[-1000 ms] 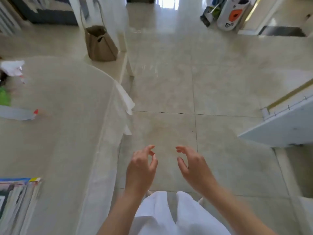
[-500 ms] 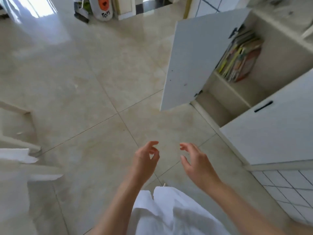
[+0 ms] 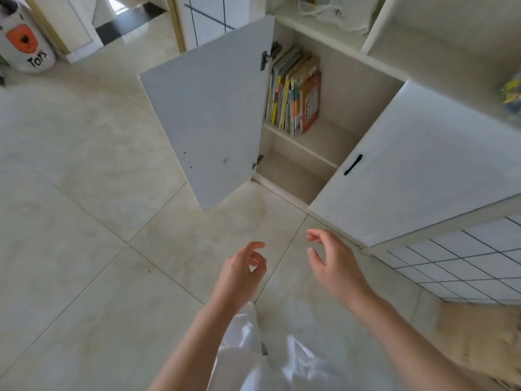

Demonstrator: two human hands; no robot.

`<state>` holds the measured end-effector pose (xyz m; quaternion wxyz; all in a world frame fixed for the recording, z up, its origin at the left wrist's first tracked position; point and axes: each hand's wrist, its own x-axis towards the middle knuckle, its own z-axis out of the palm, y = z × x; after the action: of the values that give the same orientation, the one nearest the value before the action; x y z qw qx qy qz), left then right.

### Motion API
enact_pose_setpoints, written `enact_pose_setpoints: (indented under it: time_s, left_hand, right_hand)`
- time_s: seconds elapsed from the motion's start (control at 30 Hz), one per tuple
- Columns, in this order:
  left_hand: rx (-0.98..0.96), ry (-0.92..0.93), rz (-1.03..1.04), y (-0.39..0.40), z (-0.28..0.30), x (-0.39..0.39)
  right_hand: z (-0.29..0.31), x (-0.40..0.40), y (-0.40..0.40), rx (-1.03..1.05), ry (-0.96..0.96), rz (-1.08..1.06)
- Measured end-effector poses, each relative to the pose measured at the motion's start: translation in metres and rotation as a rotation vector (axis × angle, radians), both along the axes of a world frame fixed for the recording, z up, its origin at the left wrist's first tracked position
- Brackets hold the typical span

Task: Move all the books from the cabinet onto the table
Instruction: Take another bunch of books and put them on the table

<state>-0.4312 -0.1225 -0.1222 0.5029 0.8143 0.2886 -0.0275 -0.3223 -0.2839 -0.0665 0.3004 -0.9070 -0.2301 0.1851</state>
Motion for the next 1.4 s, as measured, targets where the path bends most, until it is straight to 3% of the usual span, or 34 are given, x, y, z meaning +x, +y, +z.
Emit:
enact_pose_setpoints:
  time_s: [0.5, 0.83, 1.2, 1.4]
  left_hand:
    - [0.046, 0.058, -0.270, 0.130, 0.008, 0.223]
    - [-0.022, 0.065, -0.228, 0.134, -0.018, 0.352]
    - [-0.007, 0.017, -0.116, 0.148, -0.099, 0.464]
    - [0.007, -0.060, -0.033, 0.168, -0.138, 0.519]
  right_hand:
    - [0.013, 0.171, 0.082, 0.047, 0.047, -0.293]
    - [-0.008, 0.312, 0.109, 0.104, 0.169, -0.320]
    - [-0.077, 0.442, 0.170, 0.122, 0.382, -0.288]
    - [-0.112, 0.498, 0.226, 0.147, 0.382, -0.306]
